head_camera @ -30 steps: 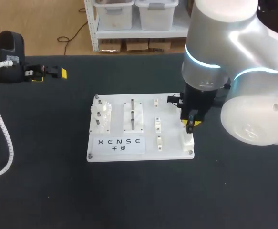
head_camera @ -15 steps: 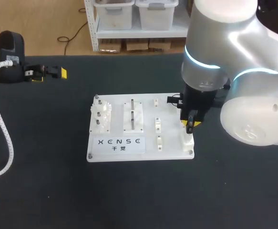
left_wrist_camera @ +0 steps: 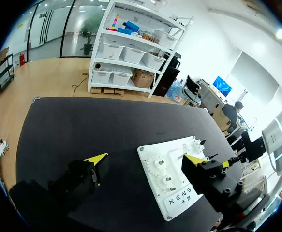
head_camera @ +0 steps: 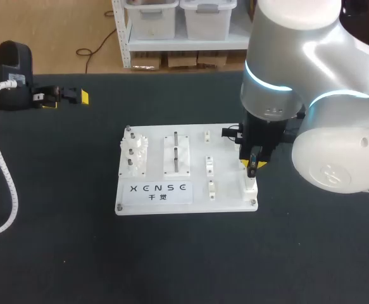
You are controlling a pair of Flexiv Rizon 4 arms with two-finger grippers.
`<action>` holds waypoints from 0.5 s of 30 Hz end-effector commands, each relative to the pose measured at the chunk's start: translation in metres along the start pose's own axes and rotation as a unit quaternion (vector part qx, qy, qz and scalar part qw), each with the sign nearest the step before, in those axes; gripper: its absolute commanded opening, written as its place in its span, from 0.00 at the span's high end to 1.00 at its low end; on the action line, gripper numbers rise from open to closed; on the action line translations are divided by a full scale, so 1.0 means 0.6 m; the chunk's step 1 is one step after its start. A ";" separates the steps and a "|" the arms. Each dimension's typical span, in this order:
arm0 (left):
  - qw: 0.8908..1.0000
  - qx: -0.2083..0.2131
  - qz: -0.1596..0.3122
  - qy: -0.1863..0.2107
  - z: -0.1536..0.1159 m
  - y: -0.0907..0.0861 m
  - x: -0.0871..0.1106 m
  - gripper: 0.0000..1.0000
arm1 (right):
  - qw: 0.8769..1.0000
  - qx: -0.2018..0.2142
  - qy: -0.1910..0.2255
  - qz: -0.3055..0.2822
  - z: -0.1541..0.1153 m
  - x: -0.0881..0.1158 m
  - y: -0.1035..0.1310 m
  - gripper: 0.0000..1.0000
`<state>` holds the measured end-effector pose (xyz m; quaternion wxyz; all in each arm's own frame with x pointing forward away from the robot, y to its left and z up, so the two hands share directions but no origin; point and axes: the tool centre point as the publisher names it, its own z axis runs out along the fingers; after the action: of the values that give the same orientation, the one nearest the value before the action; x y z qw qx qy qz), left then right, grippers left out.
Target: Insert the USB connector, Ethernet cable, and multi-pin plug into their matching sockets one by one.
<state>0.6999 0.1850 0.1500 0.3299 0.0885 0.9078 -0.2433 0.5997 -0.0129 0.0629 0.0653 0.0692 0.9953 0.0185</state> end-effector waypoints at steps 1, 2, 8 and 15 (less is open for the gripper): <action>1.000 0.000 0.000 0.000 0.000 0.000 0.000 0.00 | 1.000 -0.002 -0.003 0.001 0.002 0.001 -0.001 1.00; 1.000 0.000 0.000 0.000 0.000 0.000 0.000 0.00 | 1.000 -0.002 -0.003 0.001 0.002 0.001 -0.001 1.00; 1.000 0.000 0.000 0.000 0.000 0.000 0.000 0.00 | 1.000 -0.002 -0.002 0.003 0.004 0.000 0.000 1.00; 1.000 0.000 0.000 0.000 0.000 0.000 0.000 0.00 | 1.000 -0.003 0.000 0.000 0.005 0.003 0.003 1.00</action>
<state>0.6999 0.1850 0.1500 0.3299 0.0885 0.9078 -0.2433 0.5995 -0.0115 0.0625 0.0655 0.0691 0.9952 0.0217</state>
